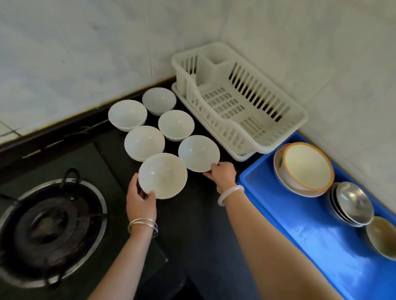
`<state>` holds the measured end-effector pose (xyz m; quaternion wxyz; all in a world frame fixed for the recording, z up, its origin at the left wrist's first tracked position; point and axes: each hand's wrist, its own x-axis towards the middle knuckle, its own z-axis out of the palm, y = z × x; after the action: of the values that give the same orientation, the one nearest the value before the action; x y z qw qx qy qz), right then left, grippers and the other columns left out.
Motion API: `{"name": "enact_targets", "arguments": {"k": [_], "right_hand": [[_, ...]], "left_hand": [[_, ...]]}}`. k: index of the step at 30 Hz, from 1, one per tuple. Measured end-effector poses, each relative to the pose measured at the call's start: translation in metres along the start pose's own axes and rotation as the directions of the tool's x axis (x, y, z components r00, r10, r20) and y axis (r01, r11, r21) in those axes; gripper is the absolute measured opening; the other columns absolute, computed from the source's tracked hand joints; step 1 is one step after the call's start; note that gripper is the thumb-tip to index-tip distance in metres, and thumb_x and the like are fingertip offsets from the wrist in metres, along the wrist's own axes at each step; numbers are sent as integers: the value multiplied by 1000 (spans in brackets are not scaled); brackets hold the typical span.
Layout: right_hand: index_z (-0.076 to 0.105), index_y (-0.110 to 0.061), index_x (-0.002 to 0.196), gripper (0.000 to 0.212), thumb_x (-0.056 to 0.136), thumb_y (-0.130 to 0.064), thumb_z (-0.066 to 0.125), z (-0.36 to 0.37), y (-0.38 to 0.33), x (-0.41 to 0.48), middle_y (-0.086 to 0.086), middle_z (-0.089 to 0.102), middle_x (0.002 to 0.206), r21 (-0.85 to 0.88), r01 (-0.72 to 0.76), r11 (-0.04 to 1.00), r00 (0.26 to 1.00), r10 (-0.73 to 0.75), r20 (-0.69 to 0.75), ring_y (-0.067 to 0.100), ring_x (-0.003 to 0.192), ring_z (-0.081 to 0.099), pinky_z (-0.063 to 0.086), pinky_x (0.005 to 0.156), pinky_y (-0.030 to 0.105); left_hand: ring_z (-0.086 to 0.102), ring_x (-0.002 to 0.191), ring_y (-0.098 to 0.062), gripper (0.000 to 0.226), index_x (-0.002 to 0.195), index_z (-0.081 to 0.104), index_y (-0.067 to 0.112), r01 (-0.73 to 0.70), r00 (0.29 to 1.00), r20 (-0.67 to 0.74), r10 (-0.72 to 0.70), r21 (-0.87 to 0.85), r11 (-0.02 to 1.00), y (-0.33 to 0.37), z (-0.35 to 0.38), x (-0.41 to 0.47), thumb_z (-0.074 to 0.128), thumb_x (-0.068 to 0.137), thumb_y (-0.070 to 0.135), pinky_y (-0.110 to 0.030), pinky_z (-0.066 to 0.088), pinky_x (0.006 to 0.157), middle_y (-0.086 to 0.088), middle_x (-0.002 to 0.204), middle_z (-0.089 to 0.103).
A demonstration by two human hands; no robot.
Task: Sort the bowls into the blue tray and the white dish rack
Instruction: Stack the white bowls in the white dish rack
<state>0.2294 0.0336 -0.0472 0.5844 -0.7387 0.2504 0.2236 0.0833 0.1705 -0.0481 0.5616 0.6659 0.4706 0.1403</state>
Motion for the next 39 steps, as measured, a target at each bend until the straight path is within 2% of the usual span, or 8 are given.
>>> {"name": "enact_targets", "arguments": {"k": [5, 8, 11, 14, 21, 25, 31, 39], "right_hand": [[59, 2, 69, 21, 87, 4, 50, -11, -8, -12, 14, 67, 99, -7, 61, 998, 998, -61, -30, 22, 80, 68, 59, 64, 25], [62, 14, 87, 16, 88, 2, 53, -21, -18, -25, 5, 68, 87, -12, 127, 992, 992, -127, 4, 14, 75, 67, 56, 55, 18], [65, 9, 90, 14, 89, -1, 56, -20, -25, -42, 2, 68, 83, -43, 159, 986, 985, -155, 82, 13, 76, 68, 55, 53, 17], [68, -3, 78, 14, 88, -3, 59, -9, -27, -57, 6, 70, 83, -105, 158, 982, 979, -142, 145, 15, 77, 70, 59, 59, 22], [66, -12, 82, 8, 87, -9, 62, 19, -22, -64, 1, 68, 74, -374, 129, 919, 978, -56, 199, 12, 70, 72, 60, 77, 35], [64, -12, 87, 1, 87, -11, 63, 28, -18, -62, 3, 69, 75, -467, 136, 874, 979, -46, 200, 15, 77, 72, 59, 81, 37], [67, -7, 94, 9, 86, -11, 64, 35, -14, -58, 7, 71, 83, -548, 150, 823, 978, -42, 205, 20, 84, 71, 57, 84, 38], [64, -16, 84, 4, 84, -13, 66, 32, -7, -48, 0, 68, 75, -493, 142, 858, 978, -46, 201, 13, 74, 71, 59, 80, 35]], "left_hand": [[49, 125, -25, 59, 139, 39, 23, 55, 996, 69, -52, -50, 997, -3, -4, 3, 55, 86, 3, -37, 40, 101, -2, 141, 47], [50, 124, -23, 58, 138, 40, 25, 73, 992, 106, -65, -72, 995, -5, -7, 5, 55, 86, 5, -37, 39, 101, -1, 139, 50], [49, 124, -25, 54, 136, 41, 26, 127, 982, 157, -105, -134, 983, -7, -11, 9, 54, 88, 5, -43, 40, 104, -2, 137, 51], [49, 124, -28, 44, 135, 43, 23, 213, 964, 211, -160, -257, 943, -6, -14, 12, 48, 93, 12, -43, 44, 101, -6, 138, 50], [53, 119, -31, 42, 133, 46, 23, 280, 949, 237, -207, -340, 898, 0, -17, 15, 43, 94, 37, -42, 42, 96, -3, 132, 51], [52, 120, -31, 41, 133, 46, 22, 330, 933, 260, -250, -335, 882, 1, -17, 21, 49, 92, 28, -44, 44, 94, -7, 133, 53], [54, 119, -30, 45, 131, 47, 20, 309, 933, 274, -235, -269, 912, -6, -19, 29, 55, 88, 8, -40, 49, 88, -11, 133, 53], [57, 114, -31, 43, 128, 49, 19, 277, 941, 262, -216, -224, 934, -8, -20, 31, 54, 88, 6, -40, 51, 88, -12, 131, 54]]}}
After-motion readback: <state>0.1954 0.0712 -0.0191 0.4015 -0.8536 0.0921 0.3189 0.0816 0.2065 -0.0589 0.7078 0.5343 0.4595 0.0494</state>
